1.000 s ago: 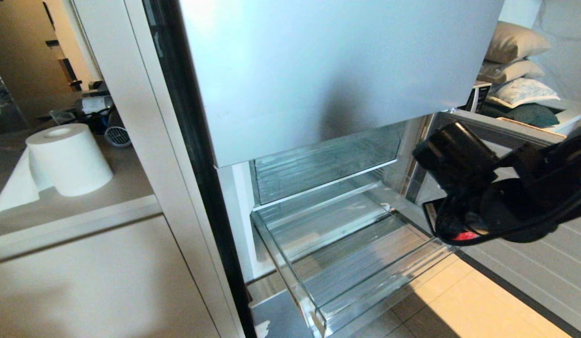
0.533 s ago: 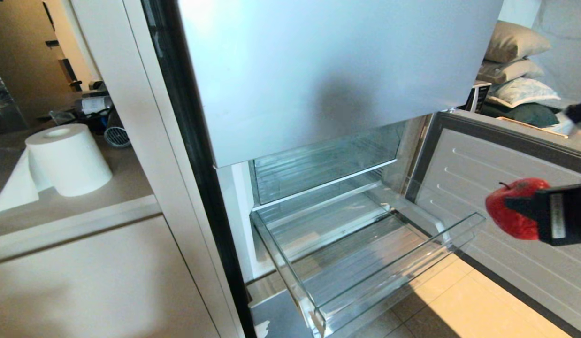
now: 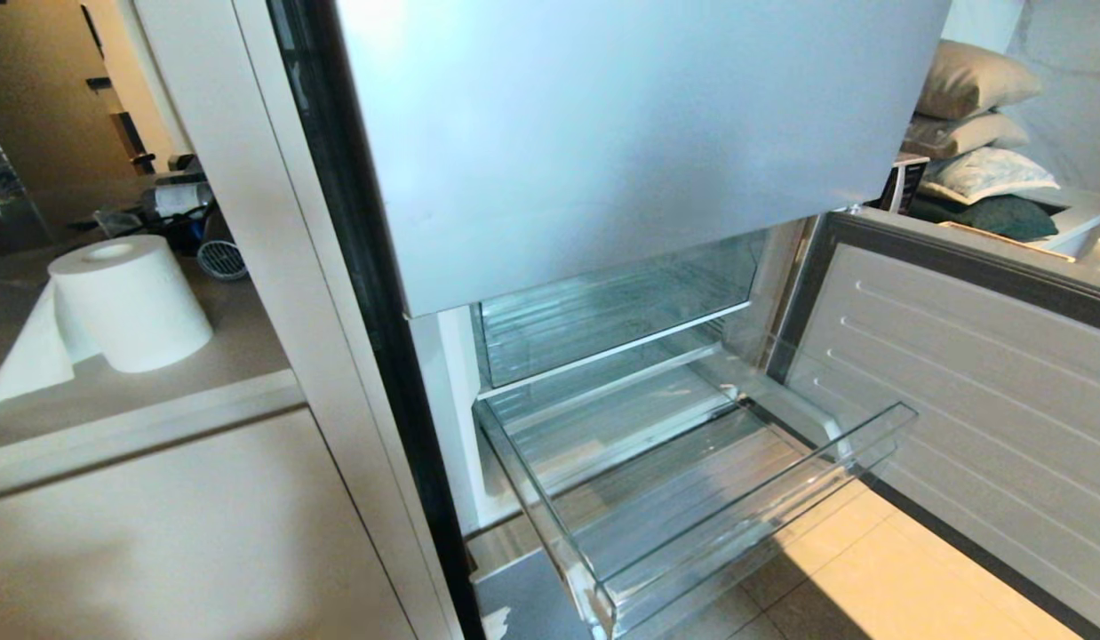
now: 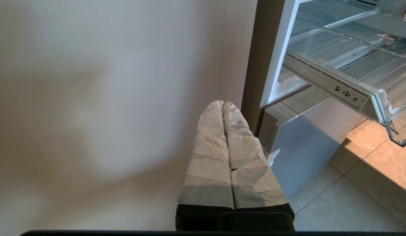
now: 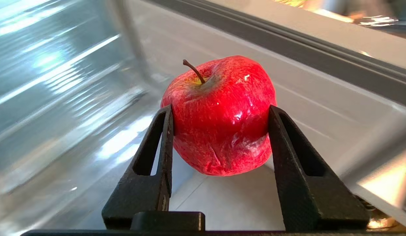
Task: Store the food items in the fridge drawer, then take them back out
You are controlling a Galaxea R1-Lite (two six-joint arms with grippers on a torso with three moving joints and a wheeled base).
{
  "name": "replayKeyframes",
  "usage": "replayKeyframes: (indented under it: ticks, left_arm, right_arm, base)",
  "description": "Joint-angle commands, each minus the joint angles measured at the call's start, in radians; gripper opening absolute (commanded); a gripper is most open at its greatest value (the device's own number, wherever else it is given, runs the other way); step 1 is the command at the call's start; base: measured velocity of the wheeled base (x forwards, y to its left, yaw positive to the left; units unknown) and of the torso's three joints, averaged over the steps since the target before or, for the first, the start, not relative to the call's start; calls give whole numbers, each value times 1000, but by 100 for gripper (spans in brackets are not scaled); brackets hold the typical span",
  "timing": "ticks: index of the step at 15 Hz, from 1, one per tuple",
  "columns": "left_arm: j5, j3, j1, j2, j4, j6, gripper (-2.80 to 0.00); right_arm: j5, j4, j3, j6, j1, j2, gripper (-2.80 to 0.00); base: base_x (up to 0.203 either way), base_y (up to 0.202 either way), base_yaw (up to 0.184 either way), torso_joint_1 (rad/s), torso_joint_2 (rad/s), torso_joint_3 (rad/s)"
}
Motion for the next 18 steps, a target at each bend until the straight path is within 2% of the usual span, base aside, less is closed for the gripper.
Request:
replayKeyframes:
  ticks: [1,3,6,8,10,11,13,15,17,18]
  left_arm:
    - [1,0,0,2,0,0,-280]
    - [0,0,0,1,0,0,-280]
    - [0,0,0,2,0,0,-280]
    - [0,0,0,2,0,0,-280]
    - [1,0,0,2,0,-1,-280]
    - [0,0,0,2,0,-2,-280]
    - [1,0,0,0,0,0,-280]
    - [0,0,0,0,0,-1,-280]
    - [1,0,0,2,0,-2,-280]
    - [1,0,0,0,0,0,-280]
  right_arm:
    - [120,-141,231,-91,-171,-238,-280]
    - [257,-368,456,-183,-290,-374,-280]
    - [374,-784,781,-300,-334,-407,-280]
    - [452,-932,940,-344,-349,-409,-280]
    - [501,-910,962,-288,-377,-409,-280]
    - [539,-847,962,-285,-420,-410,-280]
    - [605,-667,962,-285,-444,-411,-280]
    - [613,-543,956,-288,-459,-412,-280]
    - [614,-531,952,-297,-510,-413,-280]
    - [613,-534,952,-317,-507,-413,-280]
  base:
    - [0,0,0,0,0,0]
    - [0,0,0,0,0,0]
    - [0,0,0,0,0,0]
    - [0,0,0,0,0,0]
    - [0,0,0,0,0,0]
    - [0,0,0,0,0,0]
    - [0,0,0,0,0,0]
    - [0,0,0,0,0,0]
    - [0,0,0,0,0,0]
    - [0,0,0,0,0,0]
